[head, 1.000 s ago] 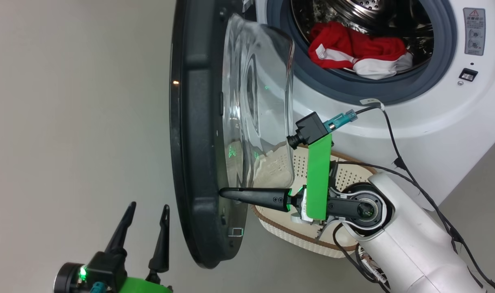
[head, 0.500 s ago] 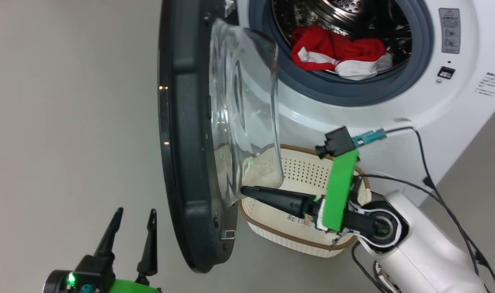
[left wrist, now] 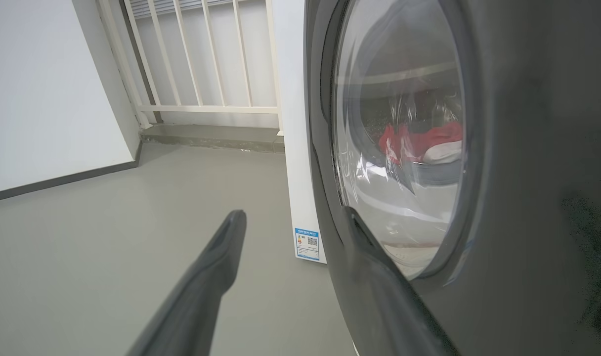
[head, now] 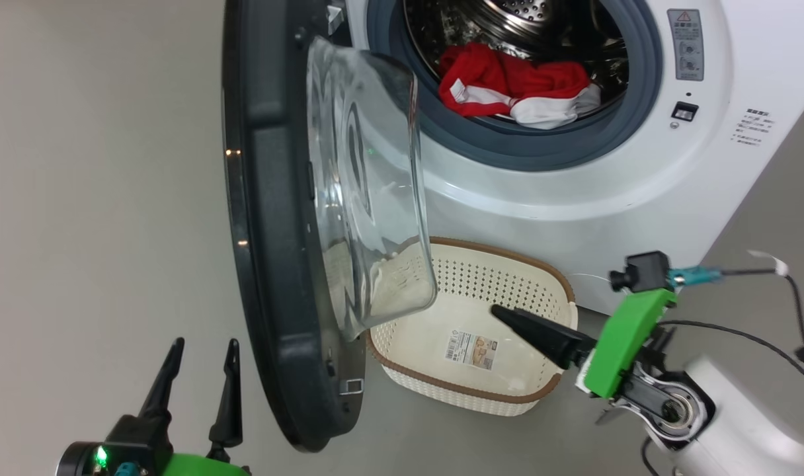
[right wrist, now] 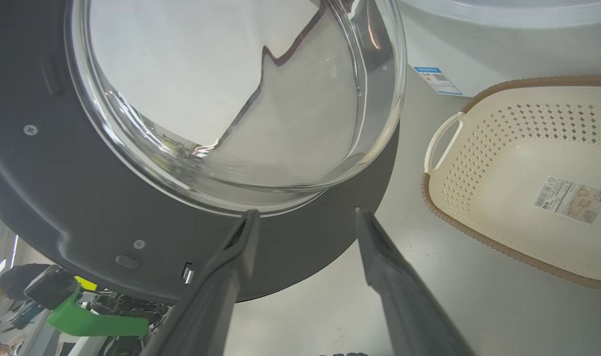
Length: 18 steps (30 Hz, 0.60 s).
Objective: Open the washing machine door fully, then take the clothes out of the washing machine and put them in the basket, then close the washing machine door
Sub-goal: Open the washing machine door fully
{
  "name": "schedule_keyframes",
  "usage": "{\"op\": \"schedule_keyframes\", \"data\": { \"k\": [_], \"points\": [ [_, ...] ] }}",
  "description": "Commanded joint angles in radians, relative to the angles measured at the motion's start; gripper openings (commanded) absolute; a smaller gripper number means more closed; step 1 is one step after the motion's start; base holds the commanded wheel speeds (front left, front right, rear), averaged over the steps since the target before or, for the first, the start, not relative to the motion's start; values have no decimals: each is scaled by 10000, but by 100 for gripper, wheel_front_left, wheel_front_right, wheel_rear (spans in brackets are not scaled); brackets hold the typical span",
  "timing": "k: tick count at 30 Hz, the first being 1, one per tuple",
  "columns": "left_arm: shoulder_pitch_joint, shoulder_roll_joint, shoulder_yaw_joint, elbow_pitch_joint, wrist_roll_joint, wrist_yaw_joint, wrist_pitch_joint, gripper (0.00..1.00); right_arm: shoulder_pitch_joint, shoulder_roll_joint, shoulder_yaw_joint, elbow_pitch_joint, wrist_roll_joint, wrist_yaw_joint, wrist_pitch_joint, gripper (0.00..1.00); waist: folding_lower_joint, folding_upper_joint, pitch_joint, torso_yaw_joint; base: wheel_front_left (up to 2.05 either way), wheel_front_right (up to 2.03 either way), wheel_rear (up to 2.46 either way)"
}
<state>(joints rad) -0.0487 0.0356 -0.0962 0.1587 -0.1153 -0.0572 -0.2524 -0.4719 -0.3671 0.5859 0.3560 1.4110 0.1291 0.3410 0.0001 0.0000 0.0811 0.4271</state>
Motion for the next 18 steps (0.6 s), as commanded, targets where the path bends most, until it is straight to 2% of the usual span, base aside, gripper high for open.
{"op": "schedule_keyframes", "data": {
  "k": [1, 10, 18],
  "points": [
    [-146, 146, 388, -215, 100, -27, -94, 100, 132, -136, 96, -177, -190, 16, -352, 100, 0, 0, -38, -54, 0, 0, 0],
    [-32, 146, 534, -227, 157, -18, -94, 100, 516, -1113, 1118, 275, -1606, 16, -3137, 100, 0, 0, -116, -281, 0, 0, 0],
    [61, 146, 603, -170, 186, -35, -94, 100, 379, -1335, 2449, 1256, -3168, 16, -5668, 100, 0, 0, -255, -375, 0, 0, 0]
  ]
}}
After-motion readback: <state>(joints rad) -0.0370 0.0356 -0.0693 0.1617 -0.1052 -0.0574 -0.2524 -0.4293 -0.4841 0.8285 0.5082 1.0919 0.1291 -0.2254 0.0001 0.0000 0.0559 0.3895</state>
